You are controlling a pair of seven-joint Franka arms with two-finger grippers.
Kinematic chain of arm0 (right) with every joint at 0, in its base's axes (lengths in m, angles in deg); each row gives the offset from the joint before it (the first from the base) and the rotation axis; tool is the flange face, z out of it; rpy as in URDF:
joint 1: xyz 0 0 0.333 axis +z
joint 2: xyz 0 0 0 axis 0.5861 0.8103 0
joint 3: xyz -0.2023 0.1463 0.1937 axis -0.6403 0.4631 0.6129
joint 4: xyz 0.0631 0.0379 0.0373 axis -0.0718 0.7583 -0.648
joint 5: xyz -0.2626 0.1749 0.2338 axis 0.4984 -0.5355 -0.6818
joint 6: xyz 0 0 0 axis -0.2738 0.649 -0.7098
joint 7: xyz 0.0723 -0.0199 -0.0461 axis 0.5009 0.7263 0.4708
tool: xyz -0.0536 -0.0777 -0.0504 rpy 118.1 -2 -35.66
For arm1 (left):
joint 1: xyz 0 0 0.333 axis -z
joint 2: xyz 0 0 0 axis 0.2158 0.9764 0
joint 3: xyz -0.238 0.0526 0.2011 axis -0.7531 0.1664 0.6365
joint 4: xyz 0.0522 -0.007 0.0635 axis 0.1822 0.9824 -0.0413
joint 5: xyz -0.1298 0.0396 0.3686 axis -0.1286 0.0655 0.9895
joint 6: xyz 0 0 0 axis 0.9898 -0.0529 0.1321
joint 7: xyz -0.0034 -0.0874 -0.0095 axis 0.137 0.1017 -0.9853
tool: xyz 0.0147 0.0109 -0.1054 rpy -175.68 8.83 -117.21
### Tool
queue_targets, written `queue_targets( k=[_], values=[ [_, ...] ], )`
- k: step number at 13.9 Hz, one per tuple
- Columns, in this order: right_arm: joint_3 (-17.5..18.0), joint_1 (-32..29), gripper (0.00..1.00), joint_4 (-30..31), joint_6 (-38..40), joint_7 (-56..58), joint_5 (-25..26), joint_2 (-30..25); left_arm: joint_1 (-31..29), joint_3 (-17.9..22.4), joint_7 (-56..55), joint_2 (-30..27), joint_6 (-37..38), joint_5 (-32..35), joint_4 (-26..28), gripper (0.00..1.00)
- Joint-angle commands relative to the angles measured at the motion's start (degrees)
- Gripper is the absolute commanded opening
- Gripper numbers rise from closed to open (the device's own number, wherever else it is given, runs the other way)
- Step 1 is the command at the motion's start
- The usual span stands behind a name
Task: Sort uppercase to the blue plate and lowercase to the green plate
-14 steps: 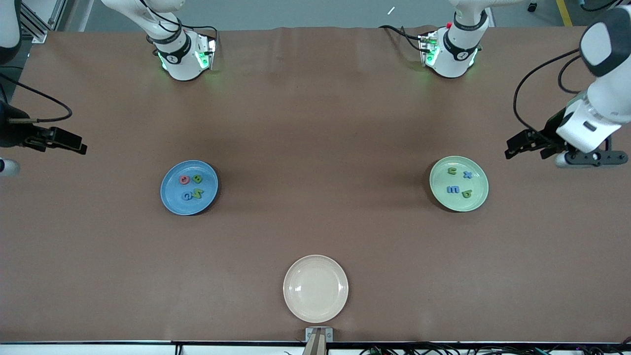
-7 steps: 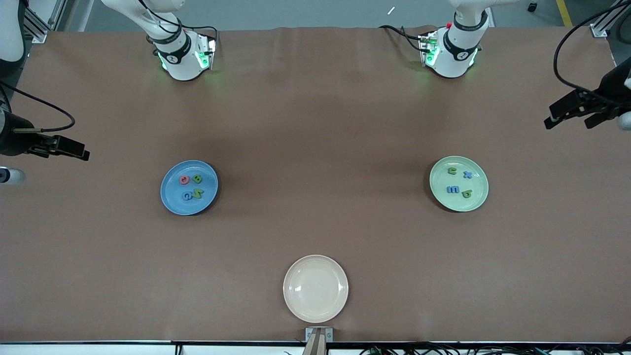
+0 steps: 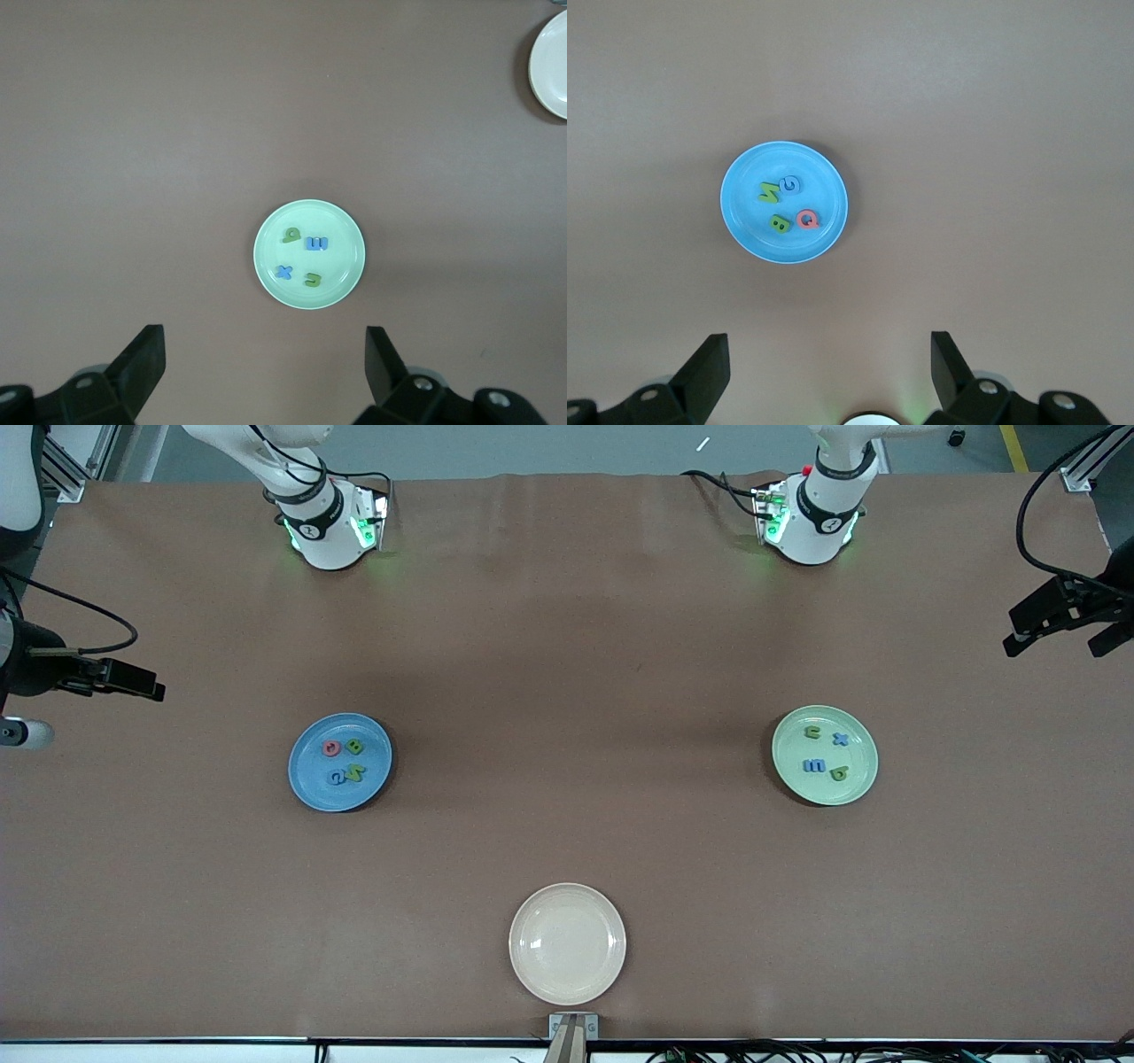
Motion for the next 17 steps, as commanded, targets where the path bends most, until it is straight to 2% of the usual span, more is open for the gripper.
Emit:
queue_targets(
  k=[1, 2, 8, 13, 17],
  values=[
    [-3.0, 2.5, 1.00, 4.2, -0.2, 0.1, 0.1, -5.2, 4.9, 5.8, 2.1, 0.9, 1.4, 0.7, -2.1, 0.99],
    [-4.4, 3.9, 1.00, 5.1, -0.5, 0.1, 0.1, -6.2, 4.8, 5.8, 2.2, 0.8, 1.5, 0.6, -2.0, 0.99],
    [-4.6, 3.8, 1.00, 7.0, -1.0, 0.2, 0.1, -8.7, 3.4, 5.4, 1.9, 1.8, -1.7, -1.3, -2.2, 0.99],
    [-4.5, 3.8, 1.00, 15.3, -5.9, 0.2, 0.1, -16.2, 1.8, 3.9, 2.0, 1.7, -1.7, -1.9, -2.2, 0.99],
    [-4.6, 3.8, 1.00, 15.4, -4.4, 0.2, 0.1, -18.2, 1.8, 4.1, 2.0, 1.6, -1.6, -1.8, -2.1, 0.99]
  ],
)
